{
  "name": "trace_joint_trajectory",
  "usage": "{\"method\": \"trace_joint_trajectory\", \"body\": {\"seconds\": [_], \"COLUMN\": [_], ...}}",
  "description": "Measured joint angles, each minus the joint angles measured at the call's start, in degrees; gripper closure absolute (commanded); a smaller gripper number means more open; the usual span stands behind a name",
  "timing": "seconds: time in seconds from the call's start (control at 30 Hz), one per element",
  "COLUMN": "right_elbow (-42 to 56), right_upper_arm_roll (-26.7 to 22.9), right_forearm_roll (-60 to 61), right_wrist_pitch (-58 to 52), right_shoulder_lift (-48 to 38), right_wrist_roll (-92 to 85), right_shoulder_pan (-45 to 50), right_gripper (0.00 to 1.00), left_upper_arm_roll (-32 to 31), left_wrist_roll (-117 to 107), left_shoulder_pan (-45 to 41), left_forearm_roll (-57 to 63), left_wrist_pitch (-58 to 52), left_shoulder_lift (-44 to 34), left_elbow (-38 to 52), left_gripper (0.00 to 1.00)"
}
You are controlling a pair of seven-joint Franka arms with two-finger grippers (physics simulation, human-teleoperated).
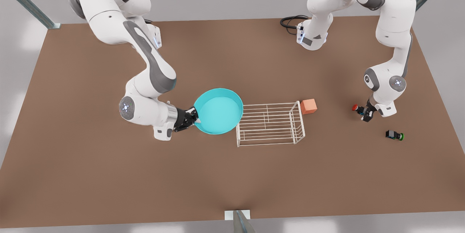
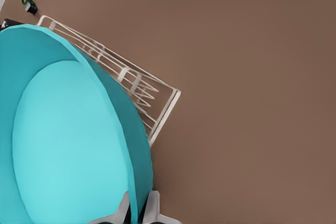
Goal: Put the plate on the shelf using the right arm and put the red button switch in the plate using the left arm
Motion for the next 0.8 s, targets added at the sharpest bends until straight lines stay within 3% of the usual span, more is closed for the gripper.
{"method": "trace_joint_trajectory", "body": {"seconds": [0.03,0.07,0.13,0.23,0.4,0.57,0.6,0.63,0.67,0.73,0.8], "right_elbow": [1.64,2.88,5.74,10.54,16.46,17.81,17.93,17.97,17.99,18.00,17.99], "right_upper_arm_roll": [-1.69,-3.18,-4.71,-7.65,-9.97,-11.41,-11.92,-12.34,-12.56,-13.63,-18.63], "right_forearm_roll": [-0.01,-0.02,-0.06,-0.11,-0.10,-0.03,-0.12,-0.21,-0.31,-0.46,-0.70], "right_wrist_pitch": [0.05,0.11,0.23,0.98,3.60,7.09,7.59,8.03,8.41,8.89,7.60], "right_shoulder_lift": [1.00,1.91,4.24,8.36,13.21,15.17,15.41,15.54,15.57,14.43,8.24], "right_wrist_roll": [1.64,3.24,6.39,11.08,18.36,24.56,25.72,26.92,28.12,30.30,32.30], "right_shoulder_pan": [2.94,5.55,9.75,16.36,22.35,25.58,26.11,26.55,26.80,26.91,26.77], "right_gripper": [0.80,0.80,0.80,0.80,0.80,0.76,0.48,0.06,0.00,0.00,0.00], "left_upper_arm_roll": [0.04,0.09,0.18,0.26,0.37,-0.10,-0.45,-1.56,-3.37,-8.09,-14.13], "left_wrist_roll": [-0.02,-0.06,-0.13,-0.28,-0.65,-0.99,-1.10,-1.25,-1.52,-2.43,-3.86], "left_shoulder_pan": [0.00,0.00,-0.04,-0.07,-0.34,-3.08,-4.19,-4.91,-5.27,-5.60,-5.62], "left_forearm_roll": [0.00,0.02,0.04,0.05,0.18,0.99,1.13,1.20,1.26,1.36,1.39], "left_wrist_pitch": [0.21,0.37,0.62,0.85,0.51,-6.70,-8.96,-11.61,-14.53,-21.28,-28.77], "left_shoulder_lift": [0.13,0.19,0.24,0.26,-1.09,-5.91,-6.65,-7.37,-8.25,-9.61,-9.98], "left_elbow": [0.03,0.06,0.22,0.35,0.82,6.27,8.29,10.65,12.74,17.87,23.67], "left_gripper": [0.04,0.38,0.51,0.60,0.61,0.61,0.61,0.61,0.61,0.61,0.61]}}
